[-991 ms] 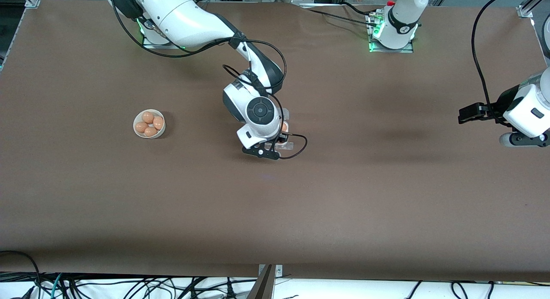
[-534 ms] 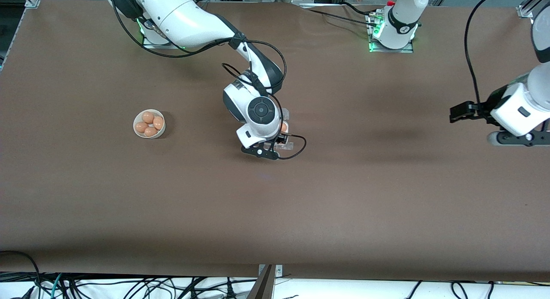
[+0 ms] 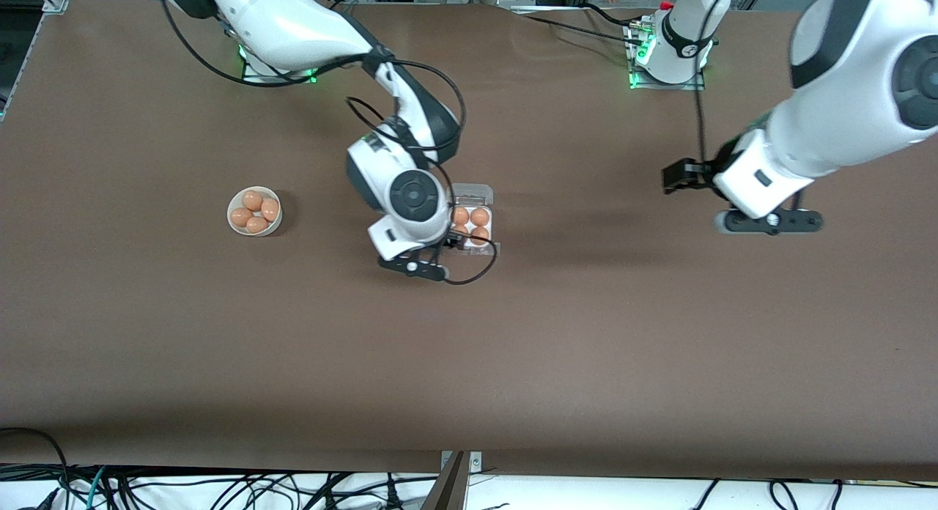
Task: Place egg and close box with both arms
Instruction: 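Retract the right gripper while the left gripper reaches the carton lid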
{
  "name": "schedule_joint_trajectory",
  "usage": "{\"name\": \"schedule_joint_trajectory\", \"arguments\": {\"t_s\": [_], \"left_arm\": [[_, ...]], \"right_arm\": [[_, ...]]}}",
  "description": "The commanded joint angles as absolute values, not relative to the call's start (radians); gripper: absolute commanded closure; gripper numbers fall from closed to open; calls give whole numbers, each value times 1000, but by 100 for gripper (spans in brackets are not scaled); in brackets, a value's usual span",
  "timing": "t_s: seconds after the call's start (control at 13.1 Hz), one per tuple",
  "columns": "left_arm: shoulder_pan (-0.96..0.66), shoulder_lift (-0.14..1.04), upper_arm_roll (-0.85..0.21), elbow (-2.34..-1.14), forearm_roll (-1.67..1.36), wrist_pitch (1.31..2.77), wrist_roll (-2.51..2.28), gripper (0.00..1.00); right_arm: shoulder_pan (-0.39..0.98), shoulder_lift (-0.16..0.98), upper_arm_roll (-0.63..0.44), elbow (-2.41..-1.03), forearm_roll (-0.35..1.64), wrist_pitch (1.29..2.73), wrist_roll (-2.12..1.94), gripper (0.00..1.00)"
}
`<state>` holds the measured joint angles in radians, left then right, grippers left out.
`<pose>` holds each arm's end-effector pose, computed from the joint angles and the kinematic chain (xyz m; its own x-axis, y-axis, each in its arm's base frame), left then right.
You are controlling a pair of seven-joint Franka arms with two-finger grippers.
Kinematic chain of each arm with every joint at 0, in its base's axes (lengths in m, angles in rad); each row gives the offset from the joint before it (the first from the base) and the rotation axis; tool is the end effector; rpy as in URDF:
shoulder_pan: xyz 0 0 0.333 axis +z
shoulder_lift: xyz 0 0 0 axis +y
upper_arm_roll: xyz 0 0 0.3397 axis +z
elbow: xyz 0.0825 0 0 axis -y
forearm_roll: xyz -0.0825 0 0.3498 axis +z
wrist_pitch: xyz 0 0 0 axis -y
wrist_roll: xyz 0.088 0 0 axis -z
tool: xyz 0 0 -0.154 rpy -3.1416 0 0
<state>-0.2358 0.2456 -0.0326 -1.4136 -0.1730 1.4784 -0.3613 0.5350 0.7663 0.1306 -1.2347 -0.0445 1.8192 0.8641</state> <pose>0.5499 -0.1779 0.5291 0.9700 0.0780 -0.2301 0.1043 -0.9890 0.1047 0.5718 0.4147 0.2851 0.9647 -0.2154 -0.1516 -0.2017 -0.9742 0.1008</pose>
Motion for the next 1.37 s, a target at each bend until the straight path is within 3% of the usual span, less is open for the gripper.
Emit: {"name": "schedule_joint_trajectory", "arguments": {"t_s": [0.0, 0.15, 0.3, 0.46, 0.84, 1.07, 1.3], "left_arm": [[-297, 267, -25, -1391, -271, 1465, -509, 45], [-357, 282, -25, -1391, -290, 1465, -575, 72], [-426, 311, -25, -1391, -288, 1465, -667, 85], [-503, 354, -25, -1390, -287, 1465, -739, 95], [-633, 495, -25, -1387, -299, 1525, -828, 97], [-649, 570, -25, -1387, -360, 1600, -833, 96], [-679, 652, -25, -1387, -359, 1661, -834, 96]], "right_arm": [[450, 619, 134, -1360, -41, 1761, 734, 0], [366, 499, 132, -1480, -37, 1763, 616, 0], [304, 392, 109, -1590, -12, 1763, 493, 0], [299, 293, 13, -1673, 23, 1756, 357, 0], [301, 96, -178, -1796, 32, 1685, 119, 0], [301, 5, -254, -1787, 22, 1602, 68, 0], [301, -3, -284, -1714, 14, 1481, 19, 0]]}}
